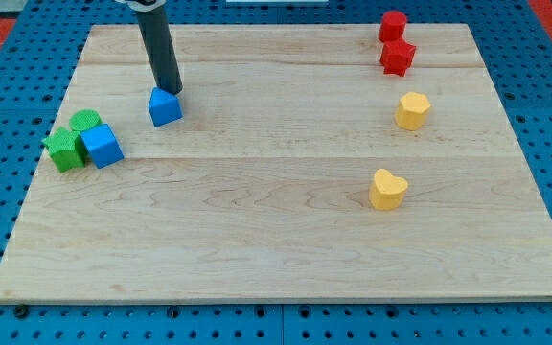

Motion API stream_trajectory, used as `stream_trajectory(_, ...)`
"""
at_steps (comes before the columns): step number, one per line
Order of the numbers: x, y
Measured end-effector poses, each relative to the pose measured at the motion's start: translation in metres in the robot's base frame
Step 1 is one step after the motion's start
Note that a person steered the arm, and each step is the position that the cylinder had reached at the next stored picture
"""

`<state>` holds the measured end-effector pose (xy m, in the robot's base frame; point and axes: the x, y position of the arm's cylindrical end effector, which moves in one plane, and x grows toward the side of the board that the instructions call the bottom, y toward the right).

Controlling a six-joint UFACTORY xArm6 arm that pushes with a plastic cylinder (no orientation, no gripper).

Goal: Push the blue triangle into the green circle

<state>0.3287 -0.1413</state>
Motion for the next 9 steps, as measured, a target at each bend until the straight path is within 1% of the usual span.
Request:
stream_trajectory(1, -0.001, 0.016)
stream_trajectory(2, -0.007, 0.044)
stream_trajectory(3, 0.030, 0.011)
stream_trajectory(4, 0.043, 0.014)
stream_trajectory(6, 0.045, 0.003)
stream_trajectory(7, 0.045, -0.013)
stream_trajectory(8, 0.045, -0.044)
stream_trajectory(9, 0.043, -0.034)
